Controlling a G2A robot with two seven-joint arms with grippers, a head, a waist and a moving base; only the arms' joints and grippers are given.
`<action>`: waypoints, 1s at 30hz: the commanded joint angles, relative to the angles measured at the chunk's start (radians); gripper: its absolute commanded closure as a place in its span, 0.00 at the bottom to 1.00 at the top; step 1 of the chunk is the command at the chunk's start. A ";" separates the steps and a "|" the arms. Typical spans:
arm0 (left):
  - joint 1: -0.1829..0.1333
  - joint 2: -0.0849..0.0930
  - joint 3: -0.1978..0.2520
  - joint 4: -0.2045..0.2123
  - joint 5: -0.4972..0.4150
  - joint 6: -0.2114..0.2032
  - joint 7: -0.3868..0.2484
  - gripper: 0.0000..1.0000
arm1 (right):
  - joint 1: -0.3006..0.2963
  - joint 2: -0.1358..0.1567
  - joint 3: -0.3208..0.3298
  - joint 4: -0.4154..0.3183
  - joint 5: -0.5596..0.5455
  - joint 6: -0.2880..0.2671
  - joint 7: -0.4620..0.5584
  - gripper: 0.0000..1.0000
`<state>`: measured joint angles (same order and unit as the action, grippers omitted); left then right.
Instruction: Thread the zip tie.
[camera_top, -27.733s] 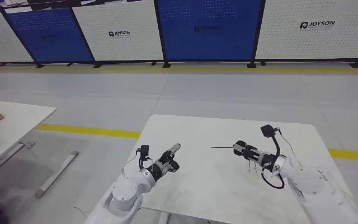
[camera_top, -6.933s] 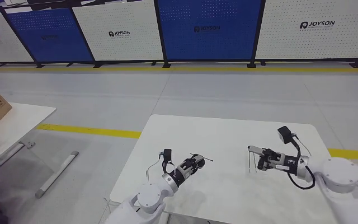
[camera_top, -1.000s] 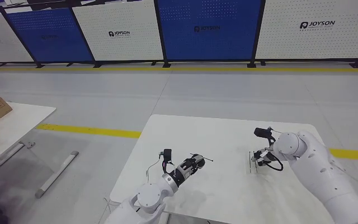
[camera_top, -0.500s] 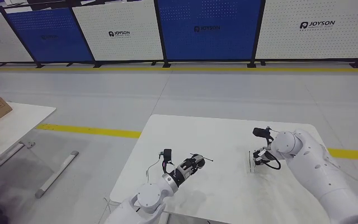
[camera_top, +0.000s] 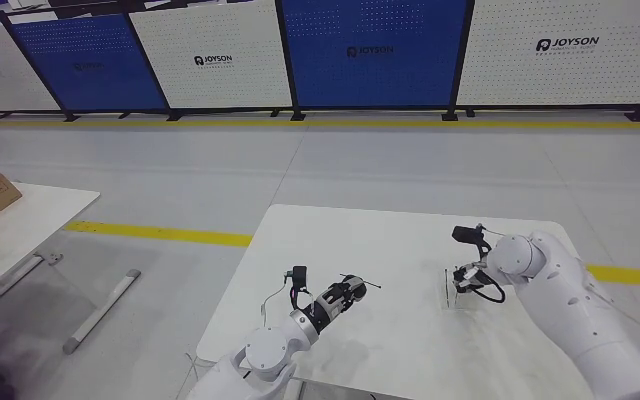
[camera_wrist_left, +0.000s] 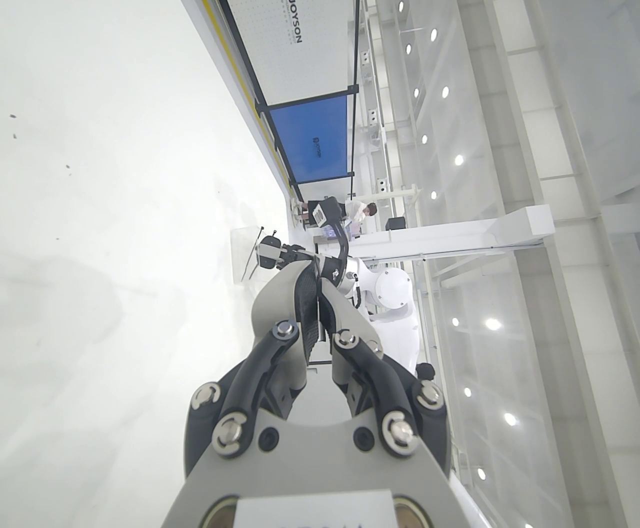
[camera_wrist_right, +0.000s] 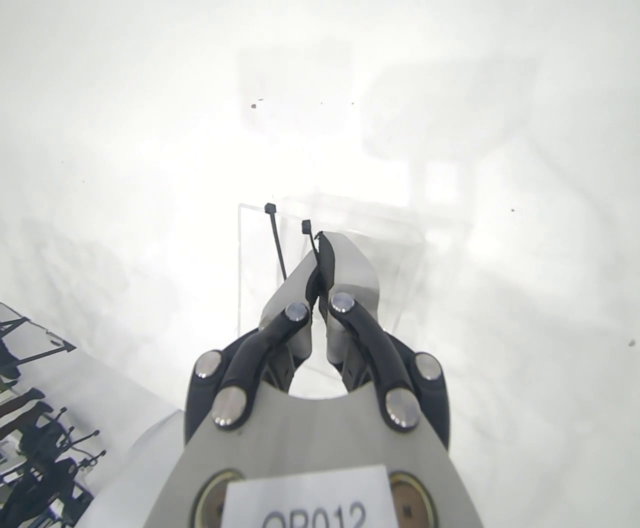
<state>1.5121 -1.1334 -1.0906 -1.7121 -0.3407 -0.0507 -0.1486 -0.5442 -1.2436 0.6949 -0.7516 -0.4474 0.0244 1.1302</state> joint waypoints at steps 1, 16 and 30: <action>0.000 0.000 0.000 0.000 0.000 0.000 0.000 1.00 | -0.016 0.013 0.018 -0.036 -0.014 0.012 -0.001 1.00; 0.000 0.000 0.000 0.000 0.000 0.000 0.000 1.00 | -0.201 0.121 0.239 -0.297 -0.037 -0.017 -0.105 1.00; 0.000 0.000 0.000 0.000 0.000 0.000 0.000 1.00 | -0.297 0.149 0.323 -0.395 -0.056 -0.160 -0.300 1.00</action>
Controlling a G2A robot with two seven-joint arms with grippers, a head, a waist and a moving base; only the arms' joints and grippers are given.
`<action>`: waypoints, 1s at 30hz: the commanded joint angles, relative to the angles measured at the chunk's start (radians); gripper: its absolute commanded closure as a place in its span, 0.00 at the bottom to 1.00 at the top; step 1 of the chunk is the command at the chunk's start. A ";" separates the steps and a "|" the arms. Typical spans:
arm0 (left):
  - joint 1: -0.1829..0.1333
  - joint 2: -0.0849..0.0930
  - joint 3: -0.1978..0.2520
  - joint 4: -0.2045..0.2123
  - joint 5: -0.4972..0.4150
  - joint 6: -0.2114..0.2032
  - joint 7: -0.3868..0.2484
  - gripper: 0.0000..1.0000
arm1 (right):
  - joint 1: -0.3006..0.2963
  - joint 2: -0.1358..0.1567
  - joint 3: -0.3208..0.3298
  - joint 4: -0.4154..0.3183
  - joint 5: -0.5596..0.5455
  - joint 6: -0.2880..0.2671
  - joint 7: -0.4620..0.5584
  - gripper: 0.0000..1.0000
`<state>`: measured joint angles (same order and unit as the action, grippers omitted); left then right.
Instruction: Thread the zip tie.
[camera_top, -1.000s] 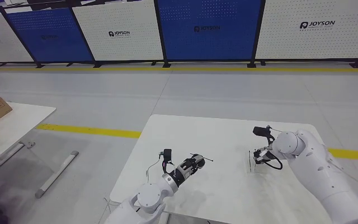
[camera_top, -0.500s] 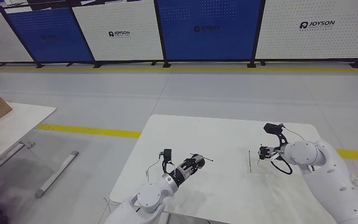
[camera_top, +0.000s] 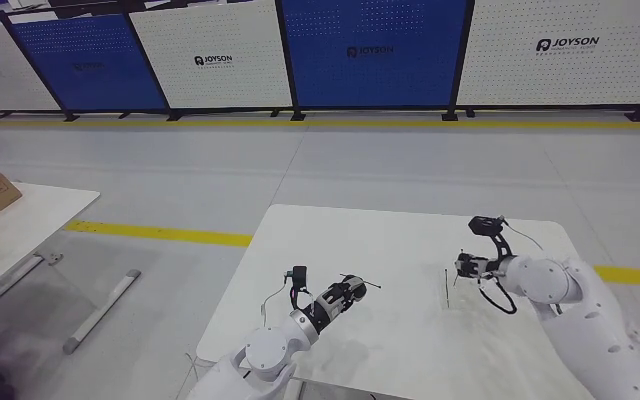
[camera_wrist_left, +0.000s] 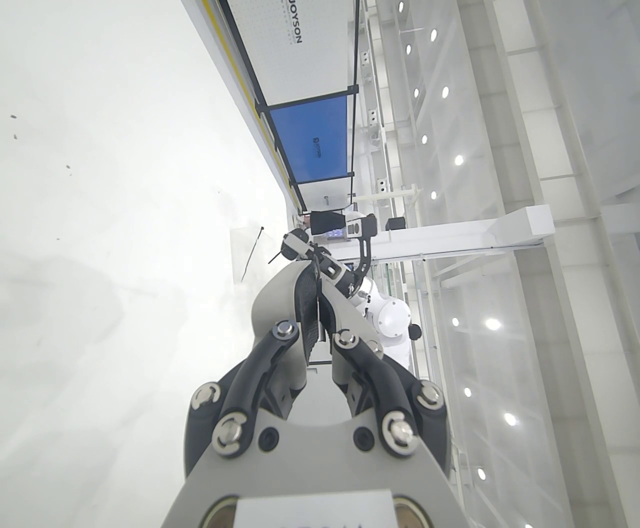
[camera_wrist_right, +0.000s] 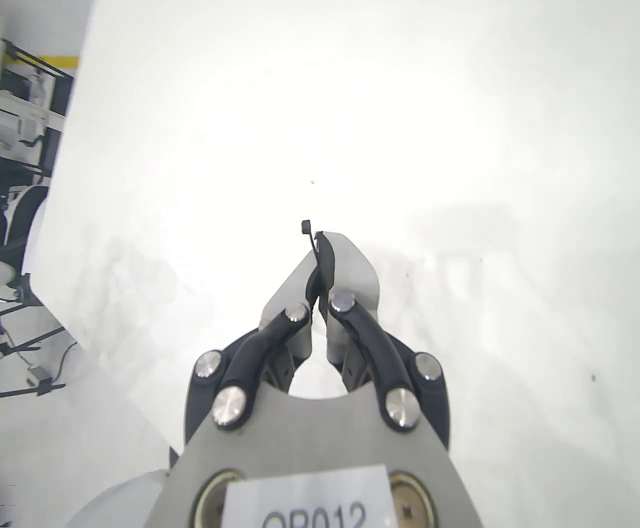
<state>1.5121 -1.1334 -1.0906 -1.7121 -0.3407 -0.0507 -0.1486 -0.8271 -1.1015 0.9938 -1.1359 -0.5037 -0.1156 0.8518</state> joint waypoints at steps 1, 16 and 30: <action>0.000 0.000 0.000 0.000 0.000 0.000 0.000 1.00 | -0.029 0.012 0.042 -0.026 -0.001 -0.034 -0.035 1.00; 0.000 0.000 0.000 0.000 0.000 0.000 0.000 1.00 | -0.153 0.049 0.145 -0.158 -0.006 -0.129 -0.066 1.00; 0.000 0.000 0.000 0.000 0.000 0.000 0.000 1.00 | -0.153 0.049 0.145 -0.158 -0.006 -0.129 -0.066 1.00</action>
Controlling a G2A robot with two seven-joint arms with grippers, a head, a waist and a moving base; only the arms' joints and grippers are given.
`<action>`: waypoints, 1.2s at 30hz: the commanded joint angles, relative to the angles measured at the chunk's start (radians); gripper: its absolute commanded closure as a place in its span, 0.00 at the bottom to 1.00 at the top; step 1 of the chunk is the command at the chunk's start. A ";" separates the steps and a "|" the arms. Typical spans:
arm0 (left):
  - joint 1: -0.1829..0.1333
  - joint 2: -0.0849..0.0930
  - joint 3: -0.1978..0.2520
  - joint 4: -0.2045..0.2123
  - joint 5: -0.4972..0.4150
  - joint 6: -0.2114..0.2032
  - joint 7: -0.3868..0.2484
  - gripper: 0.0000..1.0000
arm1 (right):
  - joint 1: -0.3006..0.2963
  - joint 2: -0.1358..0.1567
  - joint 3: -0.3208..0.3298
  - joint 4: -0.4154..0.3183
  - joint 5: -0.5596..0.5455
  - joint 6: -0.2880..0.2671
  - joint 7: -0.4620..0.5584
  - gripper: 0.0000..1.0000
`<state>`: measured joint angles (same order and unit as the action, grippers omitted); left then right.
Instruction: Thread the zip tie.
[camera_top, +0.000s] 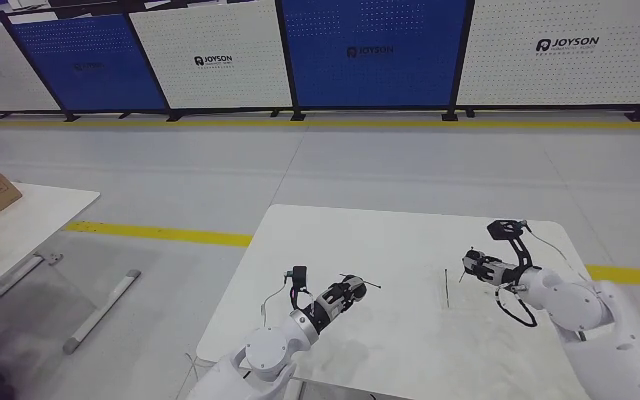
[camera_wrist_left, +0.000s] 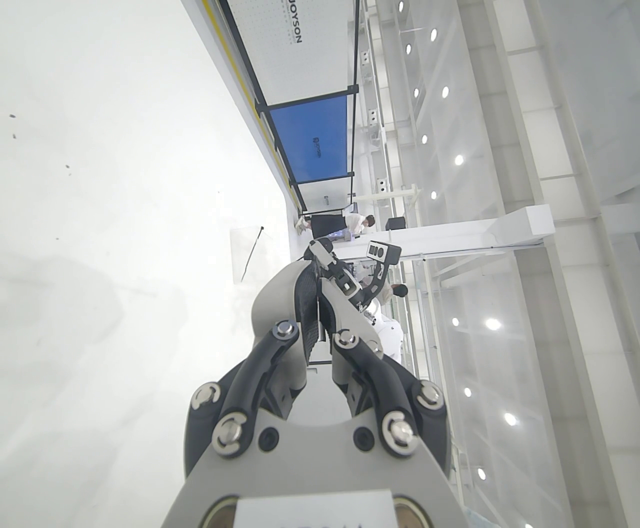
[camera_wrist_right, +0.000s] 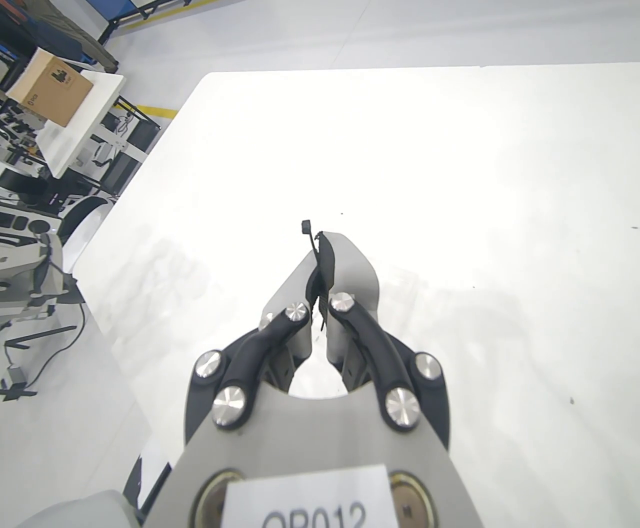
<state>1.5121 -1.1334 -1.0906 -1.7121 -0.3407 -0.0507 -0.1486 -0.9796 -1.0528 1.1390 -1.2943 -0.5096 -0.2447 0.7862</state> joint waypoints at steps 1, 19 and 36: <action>0.000 0.000 0.000 0.000 0.000 0.000 0.000 1.00 | 0.000 0.000 0.000 0.000 0.000 0.000 0.000 1.00; -0.004 -0.017 0.077 -0.028 0.263 -0.007 0.181 1.00 | -0.203 0.017 0.104 -0.153 0.059 -0.014 -0.207 1.00; -0.004 -0.017 0.077 -0.028 0.263 -0.007 0.181 1.00 | -0.256 0.011 0.099 -0.193 0.088 -0.052 -0.303 1.00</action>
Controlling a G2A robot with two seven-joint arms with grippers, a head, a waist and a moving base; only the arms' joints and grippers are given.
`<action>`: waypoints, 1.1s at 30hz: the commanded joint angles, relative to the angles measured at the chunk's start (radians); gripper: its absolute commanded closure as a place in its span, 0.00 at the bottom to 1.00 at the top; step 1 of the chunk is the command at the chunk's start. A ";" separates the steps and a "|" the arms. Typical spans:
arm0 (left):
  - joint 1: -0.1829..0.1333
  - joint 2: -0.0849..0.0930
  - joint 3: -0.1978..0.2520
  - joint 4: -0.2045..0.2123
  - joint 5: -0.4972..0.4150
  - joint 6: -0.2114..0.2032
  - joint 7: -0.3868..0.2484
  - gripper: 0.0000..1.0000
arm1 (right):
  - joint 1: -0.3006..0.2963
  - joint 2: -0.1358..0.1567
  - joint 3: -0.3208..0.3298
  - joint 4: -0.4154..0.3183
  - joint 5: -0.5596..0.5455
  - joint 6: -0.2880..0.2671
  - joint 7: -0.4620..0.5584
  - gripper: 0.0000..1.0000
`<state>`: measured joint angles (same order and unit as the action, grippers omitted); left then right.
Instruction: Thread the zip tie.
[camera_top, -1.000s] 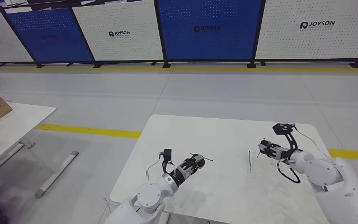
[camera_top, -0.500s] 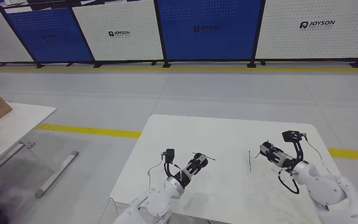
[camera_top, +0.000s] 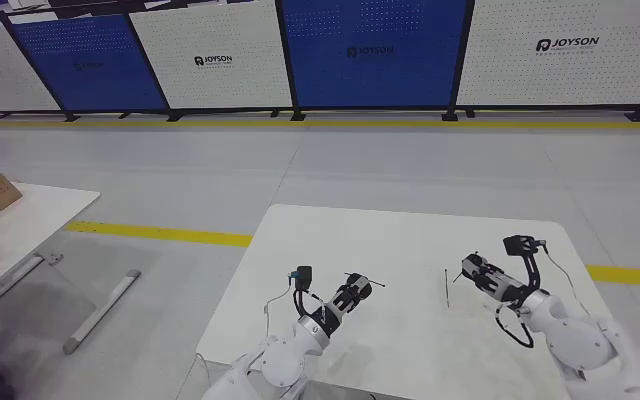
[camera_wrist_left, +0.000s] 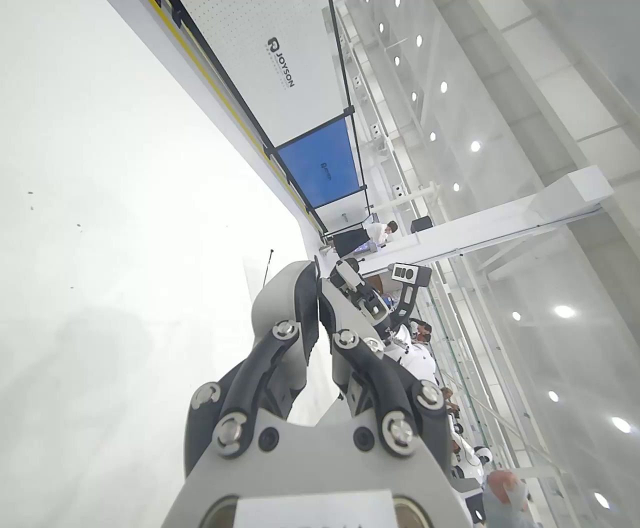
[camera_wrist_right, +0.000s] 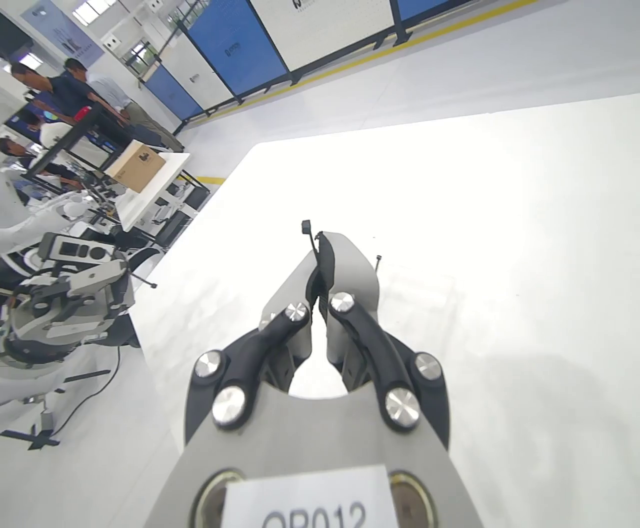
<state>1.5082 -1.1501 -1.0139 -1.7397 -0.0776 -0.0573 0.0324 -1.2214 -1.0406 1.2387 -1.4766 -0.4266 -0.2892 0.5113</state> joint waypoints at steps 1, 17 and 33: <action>0.000 0.000 0.000 0.000 0.000 0.000 0.000 1.00 | -0.033 -0.002 -0.005 -0.024 -0.002 -0.008 -0.054 1.00; 0.000 0.000 0.000 0.000 0.000 0.000 0.000 1.00 | -0.103 -0.018 -0.037 -0.123 -0.071 0.125 -0.225 1.00; -0.042 -0.005 0.012 0.022 0.078 0.065 -0.013 1.00 | -0.103 -0.018 -0.037 -0.123 -0.071 0.125 -0.225 1.00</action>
<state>1.4759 -1.1543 -1.0048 -1.7232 -0.0227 -0.0052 0.0266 -1.3249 -1.0583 1.2017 -1.5993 -0.4977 -0.1640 0.2860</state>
